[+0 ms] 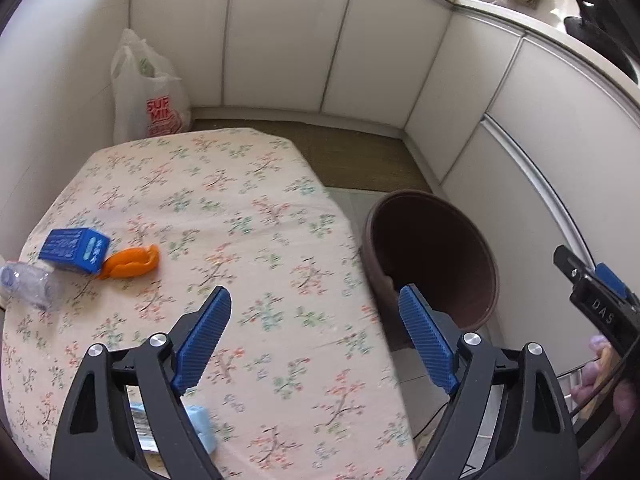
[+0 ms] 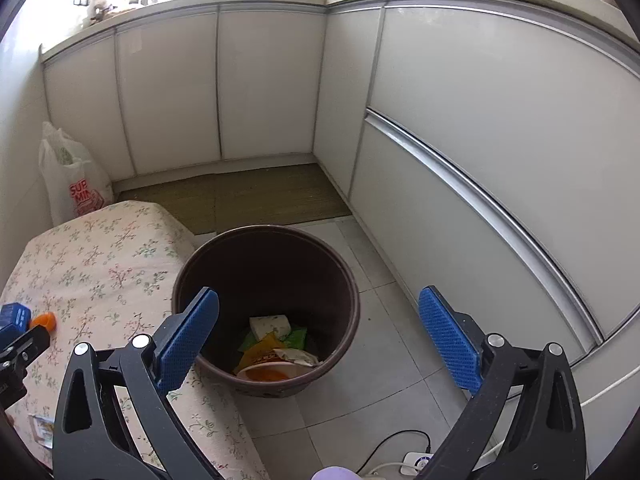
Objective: Collect trash
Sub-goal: 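Move the left tool over the table to the milk carton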
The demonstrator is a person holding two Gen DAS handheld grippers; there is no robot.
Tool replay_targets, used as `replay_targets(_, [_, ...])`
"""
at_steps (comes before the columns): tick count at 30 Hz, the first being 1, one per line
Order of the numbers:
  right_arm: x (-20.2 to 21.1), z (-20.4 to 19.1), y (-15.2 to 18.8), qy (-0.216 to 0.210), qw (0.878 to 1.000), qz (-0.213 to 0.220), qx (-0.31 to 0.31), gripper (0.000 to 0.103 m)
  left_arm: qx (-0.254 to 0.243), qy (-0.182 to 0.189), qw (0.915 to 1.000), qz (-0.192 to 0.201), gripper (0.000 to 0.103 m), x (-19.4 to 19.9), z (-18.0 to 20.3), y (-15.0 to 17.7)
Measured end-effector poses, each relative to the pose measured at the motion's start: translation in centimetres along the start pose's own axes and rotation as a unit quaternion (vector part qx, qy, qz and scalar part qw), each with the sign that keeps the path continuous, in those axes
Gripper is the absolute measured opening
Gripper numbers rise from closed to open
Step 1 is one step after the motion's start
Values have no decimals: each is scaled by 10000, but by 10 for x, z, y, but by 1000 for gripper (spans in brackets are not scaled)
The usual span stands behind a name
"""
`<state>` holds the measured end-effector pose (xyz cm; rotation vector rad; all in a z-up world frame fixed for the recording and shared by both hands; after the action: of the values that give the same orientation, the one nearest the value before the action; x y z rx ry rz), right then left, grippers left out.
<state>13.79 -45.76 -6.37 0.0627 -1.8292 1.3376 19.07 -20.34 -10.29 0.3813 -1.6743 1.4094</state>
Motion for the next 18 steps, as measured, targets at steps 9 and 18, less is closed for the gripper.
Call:
replay_targets(9, [20, -70, 21, -292, 9943, 96, 1016, 96, -385, -549, 9919, -1079, 84, 21, -97, 79])
replay_targets(18, [29, -116, 41, -504, 9881, 40, 1453, 96, -3050, -364, 9268, -2159, 84, 5, -71, 154])
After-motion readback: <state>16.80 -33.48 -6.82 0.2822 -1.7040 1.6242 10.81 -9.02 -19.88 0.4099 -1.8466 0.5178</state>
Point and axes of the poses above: each gripper's, at about its wrist camera, not at the fingertips, and x roughly against the way its jaws point, z to its right, y to its underside, the point moved 8 cm from there along -x, roughly the way its jaws point, and after that the axes turned 14 degrees about -x, right-handed, at the moved point
